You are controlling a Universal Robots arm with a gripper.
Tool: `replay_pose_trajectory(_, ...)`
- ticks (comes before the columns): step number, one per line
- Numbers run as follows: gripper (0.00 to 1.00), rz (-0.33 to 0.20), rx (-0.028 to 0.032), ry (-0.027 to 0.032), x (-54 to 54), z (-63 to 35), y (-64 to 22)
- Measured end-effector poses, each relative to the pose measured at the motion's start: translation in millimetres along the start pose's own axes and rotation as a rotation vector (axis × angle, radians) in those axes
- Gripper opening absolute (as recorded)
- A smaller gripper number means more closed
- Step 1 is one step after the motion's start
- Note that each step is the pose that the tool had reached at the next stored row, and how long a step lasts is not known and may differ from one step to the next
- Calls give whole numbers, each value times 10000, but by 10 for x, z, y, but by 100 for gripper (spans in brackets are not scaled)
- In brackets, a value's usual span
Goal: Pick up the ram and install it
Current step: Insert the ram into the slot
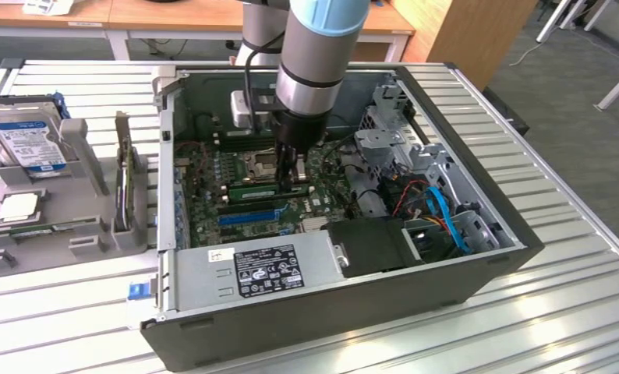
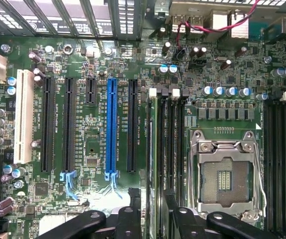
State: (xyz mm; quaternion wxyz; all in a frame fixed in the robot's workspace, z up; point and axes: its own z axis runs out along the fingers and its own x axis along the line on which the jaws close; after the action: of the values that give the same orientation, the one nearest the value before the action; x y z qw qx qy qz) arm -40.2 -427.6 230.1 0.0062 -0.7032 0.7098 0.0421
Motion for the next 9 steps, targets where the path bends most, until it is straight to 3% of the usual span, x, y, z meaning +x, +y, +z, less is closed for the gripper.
replay_pose_trajectory(9, 31, 0, -1, 1, -9, -130, 7)
